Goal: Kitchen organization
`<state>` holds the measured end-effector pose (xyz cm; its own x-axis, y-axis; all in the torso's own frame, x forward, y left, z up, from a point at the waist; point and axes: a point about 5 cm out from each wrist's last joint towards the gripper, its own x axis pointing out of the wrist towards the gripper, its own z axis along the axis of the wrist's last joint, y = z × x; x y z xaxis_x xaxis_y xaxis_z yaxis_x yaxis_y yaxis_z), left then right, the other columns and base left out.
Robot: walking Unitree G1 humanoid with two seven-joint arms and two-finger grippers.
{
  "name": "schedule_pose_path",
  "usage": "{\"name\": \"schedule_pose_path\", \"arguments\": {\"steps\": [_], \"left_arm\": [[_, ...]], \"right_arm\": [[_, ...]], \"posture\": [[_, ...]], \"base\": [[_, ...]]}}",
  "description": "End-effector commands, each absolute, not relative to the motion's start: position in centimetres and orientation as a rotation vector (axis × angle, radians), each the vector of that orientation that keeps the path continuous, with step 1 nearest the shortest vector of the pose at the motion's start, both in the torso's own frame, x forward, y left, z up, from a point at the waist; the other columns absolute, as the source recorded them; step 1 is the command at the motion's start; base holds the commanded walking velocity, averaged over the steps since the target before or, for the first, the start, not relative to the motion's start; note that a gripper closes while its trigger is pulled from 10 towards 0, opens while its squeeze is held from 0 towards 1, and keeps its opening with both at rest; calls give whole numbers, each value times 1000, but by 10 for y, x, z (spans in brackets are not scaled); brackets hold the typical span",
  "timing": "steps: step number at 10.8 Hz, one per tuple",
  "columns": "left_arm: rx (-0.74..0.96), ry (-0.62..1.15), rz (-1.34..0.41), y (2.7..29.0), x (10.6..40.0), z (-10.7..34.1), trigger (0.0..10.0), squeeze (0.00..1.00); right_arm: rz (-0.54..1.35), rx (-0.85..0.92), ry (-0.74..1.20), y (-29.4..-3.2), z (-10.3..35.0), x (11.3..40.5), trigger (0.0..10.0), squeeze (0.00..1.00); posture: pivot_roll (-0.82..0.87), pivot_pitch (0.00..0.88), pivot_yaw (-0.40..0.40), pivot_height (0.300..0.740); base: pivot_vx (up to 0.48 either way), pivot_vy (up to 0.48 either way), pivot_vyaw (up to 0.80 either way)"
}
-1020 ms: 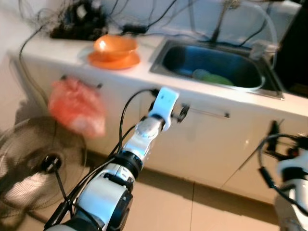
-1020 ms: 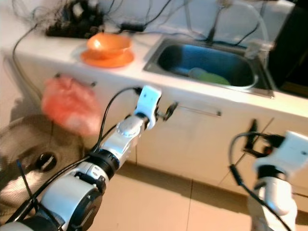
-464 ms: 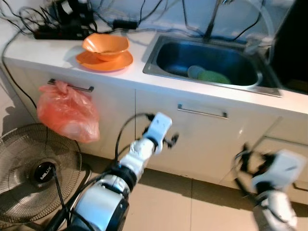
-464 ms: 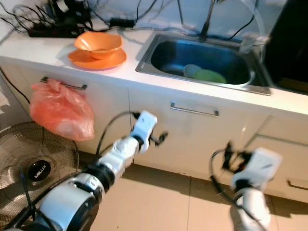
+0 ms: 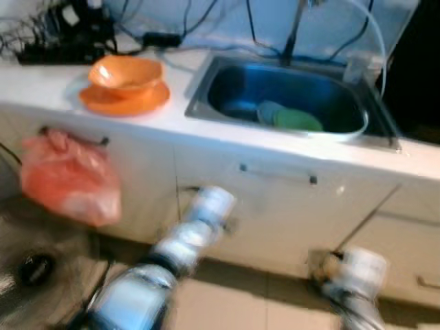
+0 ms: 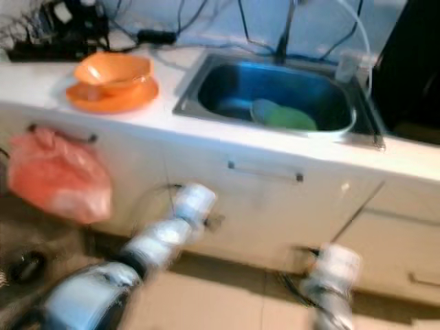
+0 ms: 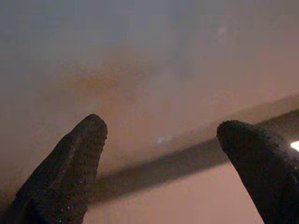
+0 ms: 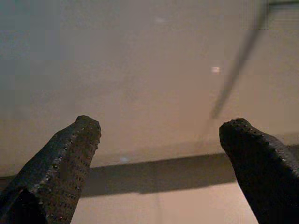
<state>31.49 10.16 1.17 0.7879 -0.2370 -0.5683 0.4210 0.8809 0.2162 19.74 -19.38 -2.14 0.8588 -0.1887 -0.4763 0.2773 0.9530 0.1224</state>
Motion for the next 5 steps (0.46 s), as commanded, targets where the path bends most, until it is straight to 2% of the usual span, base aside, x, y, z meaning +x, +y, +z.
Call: {"name": "schedule_pose_path", "arguments": {"steps": [1,5], "left_arm": [[351,594,-365,96,308,5,10000,0],[440,706,-304,127,290,-17,10000,0]], "right_arm": [[-256,199,558,-198,-39,182,10000,0],[-224,284,783,-185,-81,161,10000,0]], "posture": [[19,0,-63,740],[64,0,-94,740]], "base": [[0,0,0],[0,0,0]]}}
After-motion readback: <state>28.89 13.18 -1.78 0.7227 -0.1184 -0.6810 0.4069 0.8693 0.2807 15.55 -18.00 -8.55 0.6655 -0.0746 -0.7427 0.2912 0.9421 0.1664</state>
